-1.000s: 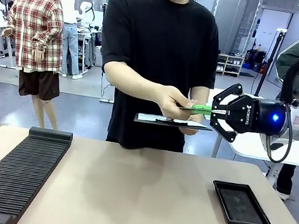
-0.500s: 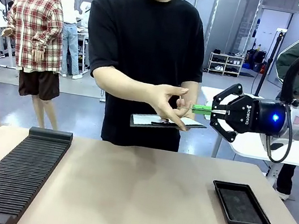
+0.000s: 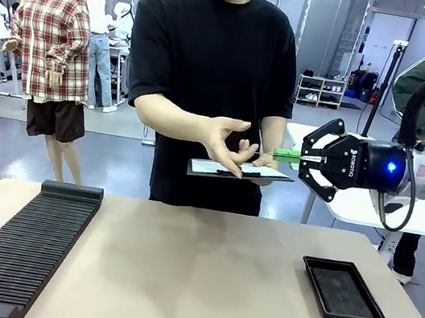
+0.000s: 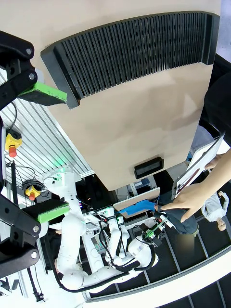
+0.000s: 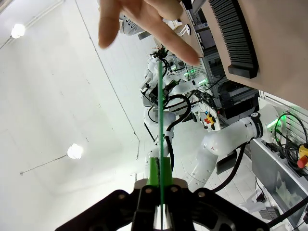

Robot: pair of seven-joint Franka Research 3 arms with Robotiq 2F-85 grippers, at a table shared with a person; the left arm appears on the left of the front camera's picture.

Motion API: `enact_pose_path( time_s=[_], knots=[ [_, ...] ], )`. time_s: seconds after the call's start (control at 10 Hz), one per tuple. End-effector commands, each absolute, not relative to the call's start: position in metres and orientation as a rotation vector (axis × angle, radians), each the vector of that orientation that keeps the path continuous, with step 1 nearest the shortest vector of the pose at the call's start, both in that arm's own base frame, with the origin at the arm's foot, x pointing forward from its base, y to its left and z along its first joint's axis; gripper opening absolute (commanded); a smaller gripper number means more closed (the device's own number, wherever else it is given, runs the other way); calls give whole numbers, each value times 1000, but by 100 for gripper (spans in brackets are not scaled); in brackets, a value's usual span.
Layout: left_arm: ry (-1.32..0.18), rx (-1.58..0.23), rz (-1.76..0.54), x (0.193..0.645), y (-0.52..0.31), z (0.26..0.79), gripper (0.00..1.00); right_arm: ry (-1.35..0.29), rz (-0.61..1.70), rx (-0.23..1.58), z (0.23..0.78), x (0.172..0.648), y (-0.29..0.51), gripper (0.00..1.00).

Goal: Inspect the PCB.
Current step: Place the Blank PCB in the ESD tray.

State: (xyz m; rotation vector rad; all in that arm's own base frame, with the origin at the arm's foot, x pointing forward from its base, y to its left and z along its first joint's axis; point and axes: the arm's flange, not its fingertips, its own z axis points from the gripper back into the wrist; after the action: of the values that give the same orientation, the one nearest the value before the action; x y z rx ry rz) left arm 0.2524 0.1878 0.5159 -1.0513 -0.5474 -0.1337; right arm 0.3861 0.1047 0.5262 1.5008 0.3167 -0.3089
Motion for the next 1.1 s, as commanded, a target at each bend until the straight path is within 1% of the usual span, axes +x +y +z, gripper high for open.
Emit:
enact_pose_path(
  time_s=[0.0,0.1,0.2,0.3,0.5,0.6,0.7,0.8,1.0],
  knots=[
    [-538,-1040,-129,252,188,516,100,317,-309,1501,526,386,105,3],
    [-538,-1040,-129,252,188,516,100,197,-240,1386,539,372,95,3],
    [-538,-1040,-129,252,188,516,100,199,-241,1353,538,366,80,3],
    [-538,-1040,-129,252,188,516,100,175,-238,1350,534,364,61,3],
    [-538,-1040,-129,252,188,516,100,110,-208,1278,523,363,33,3],
    [-538,-1040,-129,252,188,516,100,117,-165,1241,512,367,17,3],
    [-538,-1040,-129,252,188,516,100,75,-147,1182,499,375,-1,3],
    [-538,-1040,-129,252,188,516,100,54,5,1061,481,380,-13,3],
    [-538,-1040,-129,252,188,516,100,-9,41,1026,448,393,-31,3]
  ],
)
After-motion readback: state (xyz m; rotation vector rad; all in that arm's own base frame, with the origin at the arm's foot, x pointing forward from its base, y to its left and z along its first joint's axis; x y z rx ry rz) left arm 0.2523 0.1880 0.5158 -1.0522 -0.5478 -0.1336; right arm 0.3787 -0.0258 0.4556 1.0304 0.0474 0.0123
